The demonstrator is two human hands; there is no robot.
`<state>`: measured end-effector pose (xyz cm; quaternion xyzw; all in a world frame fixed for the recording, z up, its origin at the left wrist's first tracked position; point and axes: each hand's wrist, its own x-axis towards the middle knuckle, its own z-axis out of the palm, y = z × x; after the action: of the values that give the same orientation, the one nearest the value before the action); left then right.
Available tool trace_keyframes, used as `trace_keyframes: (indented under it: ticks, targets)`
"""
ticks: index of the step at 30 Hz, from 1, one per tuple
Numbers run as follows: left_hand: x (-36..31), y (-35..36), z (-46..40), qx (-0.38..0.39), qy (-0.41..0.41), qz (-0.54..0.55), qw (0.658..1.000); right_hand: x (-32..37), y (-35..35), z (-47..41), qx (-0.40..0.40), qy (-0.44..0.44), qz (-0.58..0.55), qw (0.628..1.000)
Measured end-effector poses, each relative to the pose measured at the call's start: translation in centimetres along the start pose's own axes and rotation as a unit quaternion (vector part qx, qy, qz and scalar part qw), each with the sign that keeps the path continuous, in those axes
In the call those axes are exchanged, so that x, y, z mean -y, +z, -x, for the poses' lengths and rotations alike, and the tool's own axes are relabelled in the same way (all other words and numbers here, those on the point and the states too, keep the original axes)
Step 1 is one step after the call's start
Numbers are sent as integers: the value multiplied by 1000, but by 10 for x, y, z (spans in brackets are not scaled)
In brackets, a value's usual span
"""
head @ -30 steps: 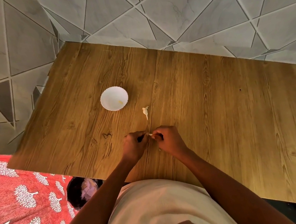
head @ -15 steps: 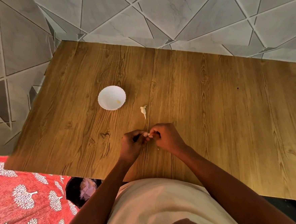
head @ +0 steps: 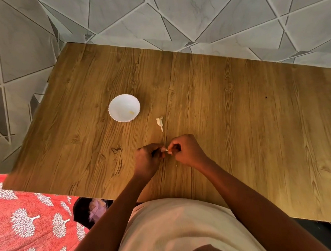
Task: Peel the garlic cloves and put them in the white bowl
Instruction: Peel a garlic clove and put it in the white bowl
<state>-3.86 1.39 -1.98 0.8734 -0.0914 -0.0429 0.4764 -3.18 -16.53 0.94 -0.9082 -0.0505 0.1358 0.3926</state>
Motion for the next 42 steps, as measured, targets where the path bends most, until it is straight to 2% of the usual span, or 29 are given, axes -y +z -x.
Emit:
trace_keyframes:
  ticks: [6,10,17,23,30,37,42]
  targets:
    - [1,7,1,1,-54,2,999,8,-5,3,30,-49,159,986]
    - [-5,8,1,-7,-96,70,993,8,-4,4,-6,-40,143,989]
    - [-7,9,-1,-17,-162,89,983,13,-4,5,-24,-53,185,981]
    - [-5,7,2,-27,-165,143,976,7,-3,6,-24,-27,201,979]
    - [-6,6,3,-14,-176,190,966,-3,2,6,24,-22,164,986]
    - [-8,4,3,-13,-152,216,964,1,6,9,-33,19,-12,999]
    - [-6,4,4,-14,-121,196,973,2,10,7,-41,44,-54,997]
